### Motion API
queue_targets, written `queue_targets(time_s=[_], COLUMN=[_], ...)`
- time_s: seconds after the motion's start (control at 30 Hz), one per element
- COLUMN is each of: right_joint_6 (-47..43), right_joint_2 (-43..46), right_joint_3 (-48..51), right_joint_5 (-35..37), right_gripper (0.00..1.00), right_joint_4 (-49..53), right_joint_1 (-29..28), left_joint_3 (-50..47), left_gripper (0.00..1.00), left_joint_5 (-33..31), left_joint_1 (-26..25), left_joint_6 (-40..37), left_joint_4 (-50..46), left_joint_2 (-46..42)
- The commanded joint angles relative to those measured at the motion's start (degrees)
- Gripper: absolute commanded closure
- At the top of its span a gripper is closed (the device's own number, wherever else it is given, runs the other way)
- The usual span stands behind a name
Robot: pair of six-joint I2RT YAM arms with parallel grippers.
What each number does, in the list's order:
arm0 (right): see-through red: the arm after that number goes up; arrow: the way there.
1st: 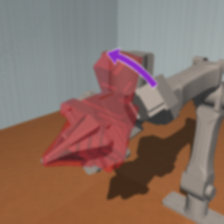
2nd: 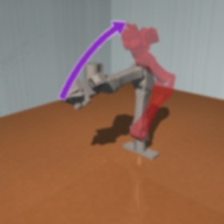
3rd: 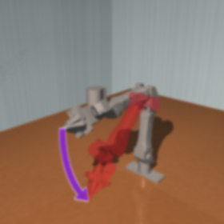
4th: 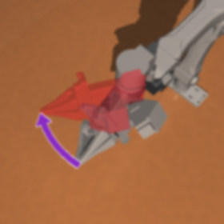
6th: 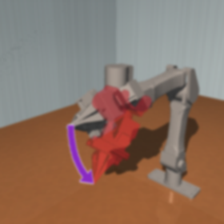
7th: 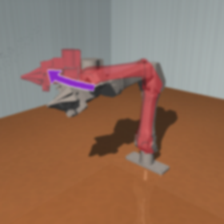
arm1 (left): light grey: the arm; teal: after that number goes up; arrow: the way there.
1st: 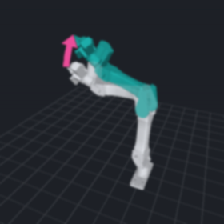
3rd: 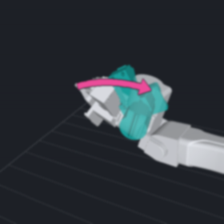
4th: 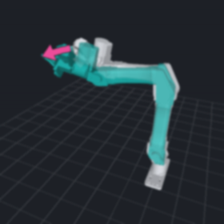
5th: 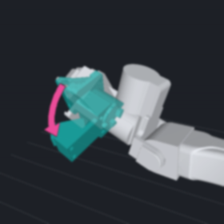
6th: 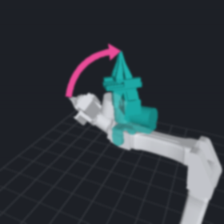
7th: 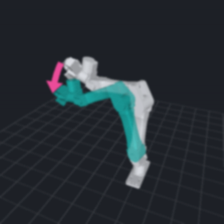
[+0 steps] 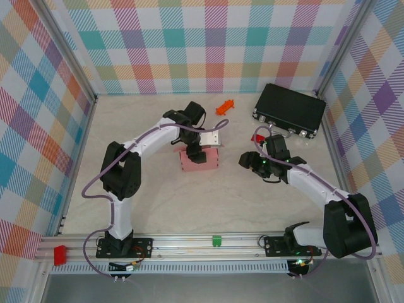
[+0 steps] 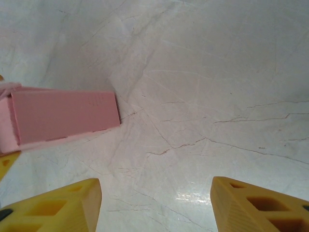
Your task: Fold the paper box
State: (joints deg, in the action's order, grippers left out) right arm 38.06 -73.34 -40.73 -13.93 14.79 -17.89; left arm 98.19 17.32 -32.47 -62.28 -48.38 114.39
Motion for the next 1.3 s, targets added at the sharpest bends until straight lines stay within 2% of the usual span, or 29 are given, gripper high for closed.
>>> queue_targets(time_s=[0.0,0.13,0.33,0.5,0.6,0.73,0.8,0.87,1.1,1.27], right_joint_6=[-2.4,-5.2,-10.8,-17.4,-21.6,-27.5,-32.6,-36.7,-47.6,-51.8], right_joint_2=[-0.8,-2.3,-5.0,-7.6,-8.4,-8.9,-9.0,-9.4,-12.4,-15.7], right_joint_3=[-2.2,-4.9,-9.6,-14.3,-16.3,-18.0,-18.6,-19.5,-23.6,-27.3], right_joint_5=[-0.7,-0.7,-4.0,-7.0,-8.5,-10.5,-11.4,-13.0,-14.2,-9.5], right_gripper=[0.38,0.37,0.37,0.37,0.38,0.39,0.39,0.40,0.41,0.42], right_joint_4=[2.2,3.6,4.3,5.9,6.2,6.2,5.9,5.8,9.8,13.1], right_joint_1=[0.5,0.5,0.4,0.5,0.3,0.1,-0.3,-0.4,-2.5,-4.5], left_joint_3=[2.9,3.2,2.0,-4.2,-9.7,-17.6,-20.9,-23.8,-38.8,-42.8], left_gripper=[0.18,0.15,0.15,0.15,0.14,0.14,0.13,0.12,0.10,0.10], left_joint_5=[0.5,0.8,0.0,-1.6,-5.2,-16.0,-21.7,-24.5,-24.9,-25.9], left_joint_1=[0.3,0.2,0.3,1.0,2.1,2.6,2.7,2.9,3.3,4.1], left_joint_6=[-0.9,0.1,7.2,18.1,26.1,39.5,47.7,53.6,63.5,68.3], left_joint_4=[-3.2,-4.1,-3.1,4.1,10.6,17.5,17.9,17.1,22.5,21.2], left_joint_2=[-1.0,-3.7,-9.5,-17.7,-23.8,-31.2,-34.5,-36.9,-47.5,-49.0])
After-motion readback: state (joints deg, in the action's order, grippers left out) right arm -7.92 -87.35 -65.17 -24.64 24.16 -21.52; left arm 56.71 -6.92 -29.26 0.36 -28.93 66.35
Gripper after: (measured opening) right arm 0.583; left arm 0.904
